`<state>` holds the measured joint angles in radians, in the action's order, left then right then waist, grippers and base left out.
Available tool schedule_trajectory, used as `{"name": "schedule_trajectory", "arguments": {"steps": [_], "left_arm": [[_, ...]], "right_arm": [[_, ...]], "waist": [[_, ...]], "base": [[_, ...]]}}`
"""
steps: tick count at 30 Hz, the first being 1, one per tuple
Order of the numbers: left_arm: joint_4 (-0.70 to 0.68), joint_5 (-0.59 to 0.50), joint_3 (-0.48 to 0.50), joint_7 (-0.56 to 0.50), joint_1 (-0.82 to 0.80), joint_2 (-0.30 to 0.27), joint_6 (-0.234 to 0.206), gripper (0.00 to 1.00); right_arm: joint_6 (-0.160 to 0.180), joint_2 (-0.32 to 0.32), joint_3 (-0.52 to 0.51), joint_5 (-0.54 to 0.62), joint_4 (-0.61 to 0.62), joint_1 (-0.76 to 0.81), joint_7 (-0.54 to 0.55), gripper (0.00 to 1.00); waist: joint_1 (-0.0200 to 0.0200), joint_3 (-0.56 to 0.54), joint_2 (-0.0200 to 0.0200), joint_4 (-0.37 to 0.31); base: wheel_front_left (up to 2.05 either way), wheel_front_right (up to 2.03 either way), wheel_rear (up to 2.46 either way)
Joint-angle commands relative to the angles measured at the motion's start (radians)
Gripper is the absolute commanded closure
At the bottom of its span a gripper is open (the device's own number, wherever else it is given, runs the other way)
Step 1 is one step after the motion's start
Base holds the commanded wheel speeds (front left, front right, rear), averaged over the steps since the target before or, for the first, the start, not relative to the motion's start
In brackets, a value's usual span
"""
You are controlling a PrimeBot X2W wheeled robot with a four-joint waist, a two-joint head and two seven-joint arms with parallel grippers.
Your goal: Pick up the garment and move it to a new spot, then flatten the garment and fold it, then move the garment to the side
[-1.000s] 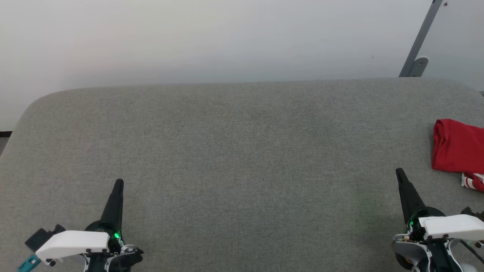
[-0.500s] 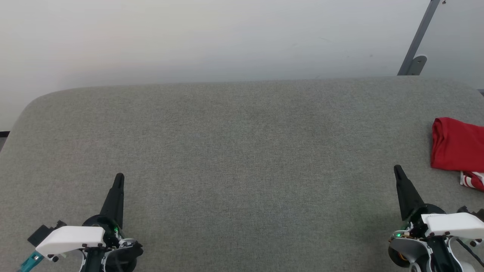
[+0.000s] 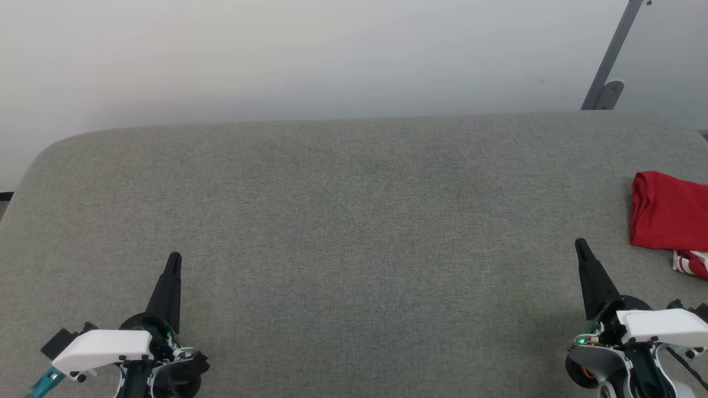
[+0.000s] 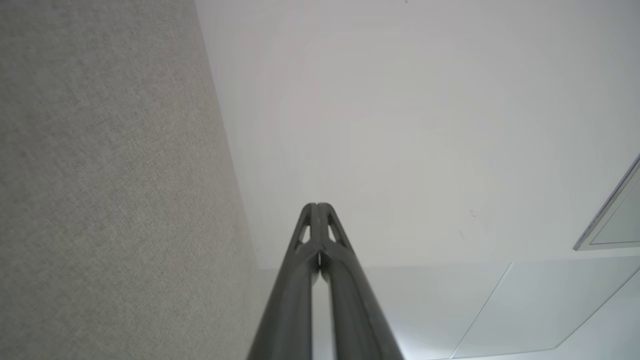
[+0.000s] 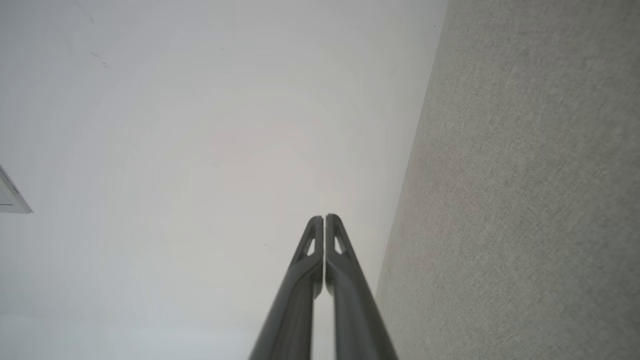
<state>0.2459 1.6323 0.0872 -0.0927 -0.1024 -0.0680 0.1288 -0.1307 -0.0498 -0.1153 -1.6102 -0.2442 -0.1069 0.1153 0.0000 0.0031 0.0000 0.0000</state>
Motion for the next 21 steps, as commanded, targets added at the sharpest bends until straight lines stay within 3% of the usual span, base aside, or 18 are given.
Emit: {"name": "schedule_trajectory", "arguments": {"steps": [1, 21], "left_arm": [[0.000, 0.002, 0.004, -0.005, -0.011, -0.001, 0.003, 1.00], [0.000, -0.004, 0.009, -0.009, -0.012, 0.004, 0.003, 1.00]], "right_arm": [[0.000, 0.002, 0.000, -0.003, -0.003, -0.005, 0.002, 1.00], [0.000, 0.002, 0.000, -0.004, -0.003, -0.005, 0.001, 1.00]], "waist": [[0.0000, 0.000, 0.0000, 0.000], [0.0000, 0.000, 0.0000, 0.000]], "base": [[0.00, 0.00, 0.00], [0.00, 0.00, 0.00]]}}
